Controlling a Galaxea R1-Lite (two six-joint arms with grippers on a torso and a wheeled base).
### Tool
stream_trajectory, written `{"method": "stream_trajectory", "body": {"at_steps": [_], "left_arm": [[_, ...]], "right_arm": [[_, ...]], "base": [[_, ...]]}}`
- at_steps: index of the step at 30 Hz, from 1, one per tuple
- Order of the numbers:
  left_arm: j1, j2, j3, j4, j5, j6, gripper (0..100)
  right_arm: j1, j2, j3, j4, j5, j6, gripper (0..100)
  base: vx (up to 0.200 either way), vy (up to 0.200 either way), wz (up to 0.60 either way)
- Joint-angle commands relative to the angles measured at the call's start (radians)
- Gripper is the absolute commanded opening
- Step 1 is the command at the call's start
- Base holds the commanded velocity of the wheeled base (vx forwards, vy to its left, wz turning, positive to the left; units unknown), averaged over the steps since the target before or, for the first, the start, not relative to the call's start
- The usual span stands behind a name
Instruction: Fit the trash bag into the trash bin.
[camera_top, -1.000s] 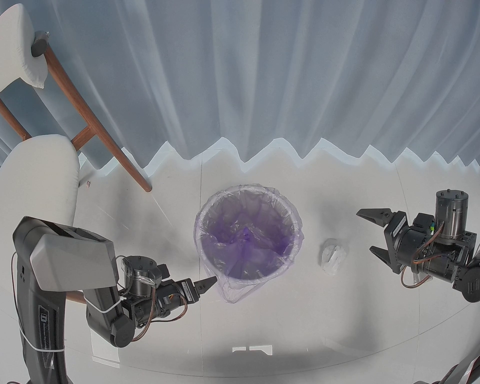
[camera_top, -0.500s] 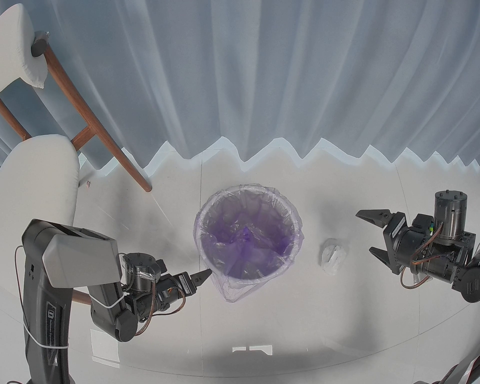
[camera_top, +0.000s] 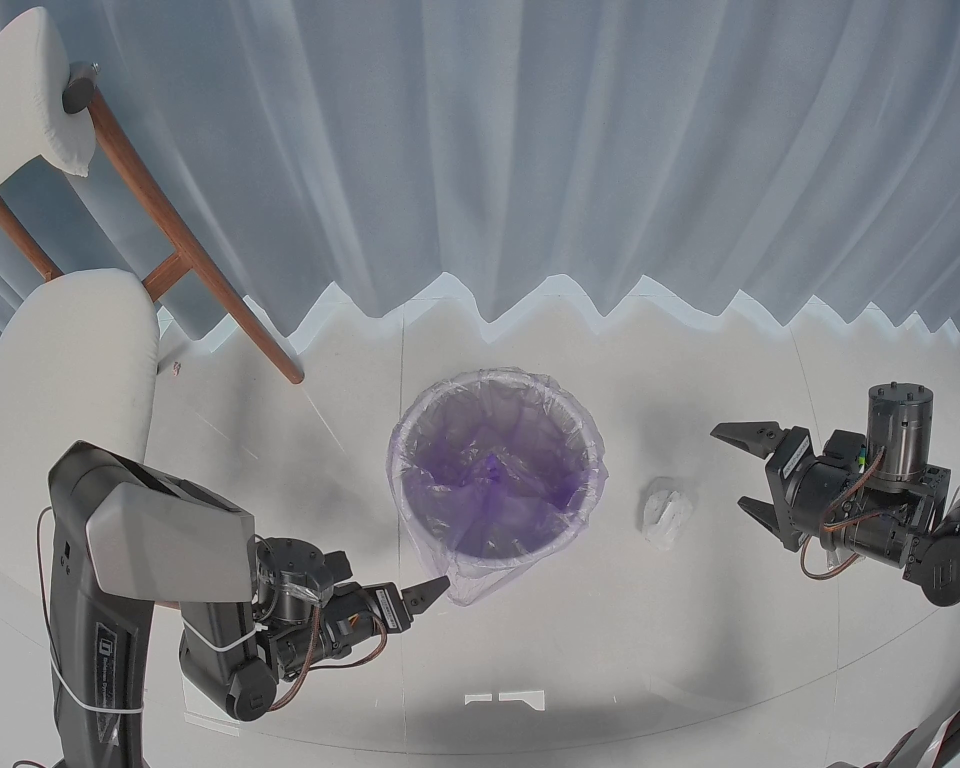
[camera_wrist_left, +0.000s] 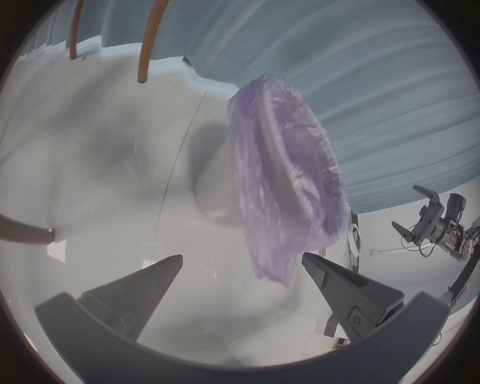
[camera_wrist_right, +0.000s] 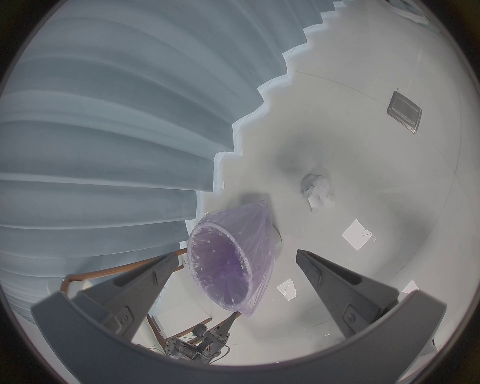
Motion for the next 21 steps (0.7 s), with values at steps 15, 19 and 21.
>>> {"method": "stream_trajectory", "body": {"at_steps": [15, 19, 21], "left_arm": [[0.045, 0.060, -0.130, -0.001, 0.011, -0.001, 100], [0.074, 0.085, -0.173, 0.000, 0.011, -0.001, 100], [0.088, 0.097, -0.197, 0.002, 0.011, -0.001, 100]], "right_arm": [[0.001, 0.002, -0.004, 0.000, 0.000, -0.001, 100], [0.001, 0.002, -0.007, 0.000, -0.001, -0.002, 100], [0.001, 0.001, -0.007, 0.000, -0.001, -0.002, 100]], "base": [[0.000, 0.000, 0.00], [0.000, 0.000, 0.00], [0.000, 0.000, 0.00]]}}
